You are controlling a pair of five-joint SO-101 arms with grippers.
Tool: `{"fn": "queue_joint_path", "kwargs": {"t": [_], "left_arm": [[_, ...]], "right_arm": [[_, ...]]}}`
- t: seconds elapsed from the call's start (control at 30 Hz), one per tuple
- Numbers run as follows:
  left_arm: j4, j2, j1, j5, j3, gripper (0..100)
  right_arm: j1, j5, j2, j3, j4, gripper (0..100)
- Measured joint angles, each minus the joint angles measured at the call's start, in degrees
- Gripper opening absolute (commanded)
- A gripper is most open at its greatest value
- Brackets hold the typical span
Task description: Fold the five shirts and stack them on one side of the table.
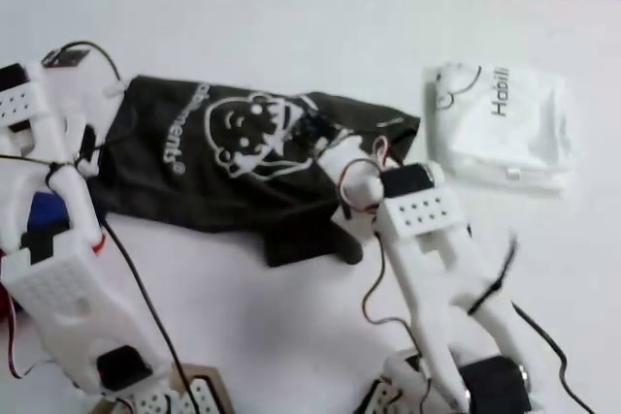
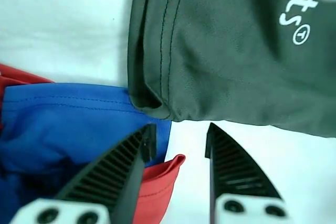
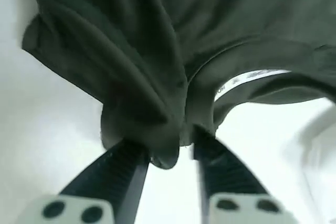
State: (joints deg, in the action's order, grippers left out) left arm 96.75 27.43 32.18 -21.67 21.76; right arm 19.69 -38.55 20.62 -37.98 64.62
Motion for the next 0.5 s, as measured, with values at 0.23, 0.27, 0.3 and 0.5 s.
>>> {"fn": "queue_joint_path", "kwargs": {"t": [0.23,0.27,0.3,0.5], "left_arm": [[-3.69,0.00,-2.29,2.29,0.00,18],[-4.40,0.00,-3.08,3.43,0.00,18],[-5.01,0.00,-3.96,4.22,0.00,18],[-6.33,0.00,-9.85,5.89,-0.18,18]], "right_arm": [[-3.78,7.12,-0.62,4.57,4.22,24.0],[-3.78,7.65,-0.53,4.92,5.89,24.0],[-3.34,7.91,-0.53,5.10,7.47,24.0],[3.78,-0.09,-0.53,4.04,15.38,24.0]]}}
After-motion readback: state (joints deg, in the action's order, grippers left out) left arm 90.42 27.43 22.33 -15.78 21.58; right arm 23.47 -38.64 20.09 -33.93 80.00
